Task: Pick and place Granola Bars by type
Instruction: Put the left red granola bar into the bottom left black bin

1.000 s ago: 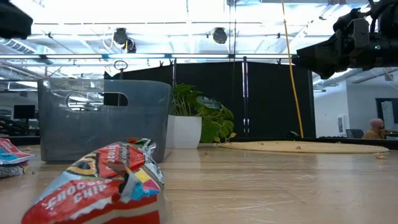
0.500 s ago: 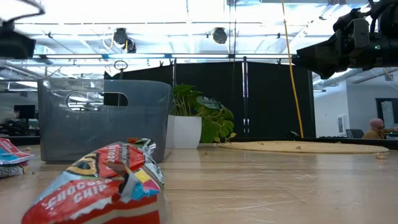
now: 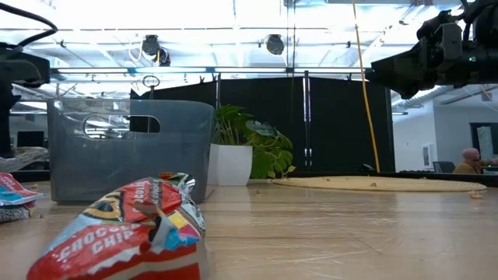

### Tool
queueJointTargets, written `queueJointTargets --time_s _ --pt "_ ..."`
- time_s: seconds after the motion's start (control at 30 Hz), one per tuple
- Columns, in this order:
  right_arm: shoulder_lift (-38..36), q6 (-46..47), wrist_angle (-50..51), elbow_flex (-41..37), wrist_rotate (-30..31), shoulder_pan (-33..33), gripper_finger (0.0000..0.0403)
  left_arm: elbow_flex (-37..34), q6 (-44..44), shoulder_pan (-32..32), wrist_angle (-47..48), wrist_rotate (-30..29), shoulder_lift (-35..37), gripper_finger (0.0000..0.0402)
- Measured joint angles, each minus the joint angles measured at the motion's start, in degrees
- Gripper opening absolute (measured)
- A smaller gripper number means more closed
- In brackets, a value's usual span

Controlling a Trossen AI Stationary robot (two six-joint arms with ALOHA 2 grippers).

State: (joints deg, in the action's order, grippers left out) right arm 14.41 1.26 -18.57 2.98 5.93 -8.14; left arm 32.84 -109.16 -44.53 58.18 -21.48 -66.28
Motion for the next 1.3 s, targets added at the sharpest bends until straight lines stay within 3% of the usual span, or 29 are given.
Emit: queueJointTargets --time_s 0.2,0.37,0.67,0.77,0.97,1.13,1.3 --pt "0.0 0.0 0.0 0.0 0.0 0.0 0.0201 0.0 5.7 0.0 -8.6 -3.6 0.4 0.0" --pt "0.0 0.0 0.0 0.0 0.0 0.0 0.0201 0.0 20.7 0.0 -21.6 -14.8 1.6 0.0" --pt "0.0 0.0 0.0 0.0 0.0 0.0 0.0201 0.0 47.7 0.2 -28.4 -32.3 4.6 0.0" --pt "0.0 0.0 0.0 0.0 0.0 0.0 0.0201 0.0 56.5 1.0 -32.4 -34.3 6.4 0.0" --pt "0.0 0.0 0.0 0.0 0.0 0.0 0.0201 0.0 82.0 4.6 -47.7 -30.7 9.3 0.0" --pt "0.0 0.0 0.0 0.0 0.0 0.0 0.0201 0.0 103.5 11.3 -61.2 -16.8 11.5 0.0" --pt "0.0 0.0 0.0 0.0 0.0 0.0 0.0201 0.0 113.8 20.2 -65.1 -2.6 12.1 0.0"
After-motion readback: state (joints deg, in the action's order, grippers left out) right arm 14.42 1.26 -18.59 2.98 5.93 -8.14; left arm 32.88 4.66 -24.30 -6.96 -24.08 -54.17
